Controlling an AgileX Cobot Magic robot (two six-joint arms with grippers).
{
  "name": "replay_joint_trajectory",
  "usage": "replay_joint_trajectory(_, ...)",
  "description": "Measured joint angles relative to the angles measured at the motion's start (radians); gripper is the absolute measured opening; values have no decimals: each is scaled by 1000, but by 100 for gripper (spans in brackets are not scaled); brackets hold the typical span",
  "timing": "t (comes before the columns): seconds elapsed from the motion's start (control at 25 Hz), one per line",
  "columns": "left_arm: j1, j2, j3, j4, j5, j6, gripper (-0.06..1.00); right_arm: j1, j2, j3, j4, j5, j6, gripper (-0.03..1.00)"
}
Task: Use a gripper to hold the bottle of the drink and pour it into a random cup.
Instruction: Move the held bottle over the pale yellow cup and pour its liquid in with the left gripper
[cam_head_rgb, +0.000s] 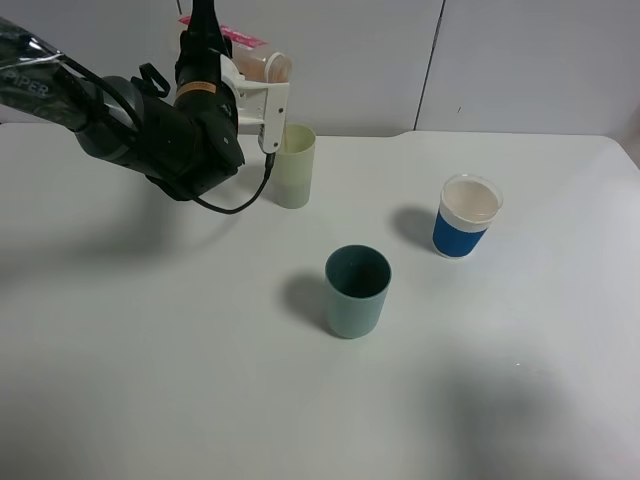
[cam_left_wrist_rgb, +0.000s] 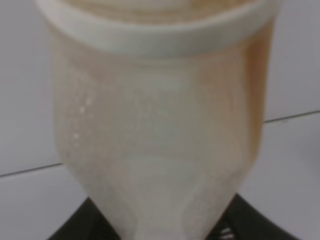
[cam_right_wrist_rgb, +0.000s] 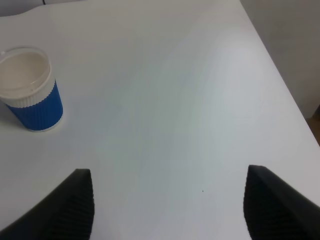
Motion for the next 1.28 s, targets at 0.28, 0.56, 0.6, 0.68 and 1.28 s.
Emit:
replay_joint_trajectory(0.28,0,0,0,8,0,25,36,0,0,0,0,0,0,63)
replay_joint_trajectory(0.56,0,0,0,22,0,28,36,0,0,0,0,0,0,63)
replay_joint_trajectory(0.6,0,0,0,23,0,28,36,0,0,0,0,0,0,63)
replay_joint_trajectory(0.68,0,0,0,24,0,29,36,0,0,0,0,0,0,63)
replay_joint_trajectory(1.28,0,0,0,51,0,51,36,0,0,0,0,0,0,63)
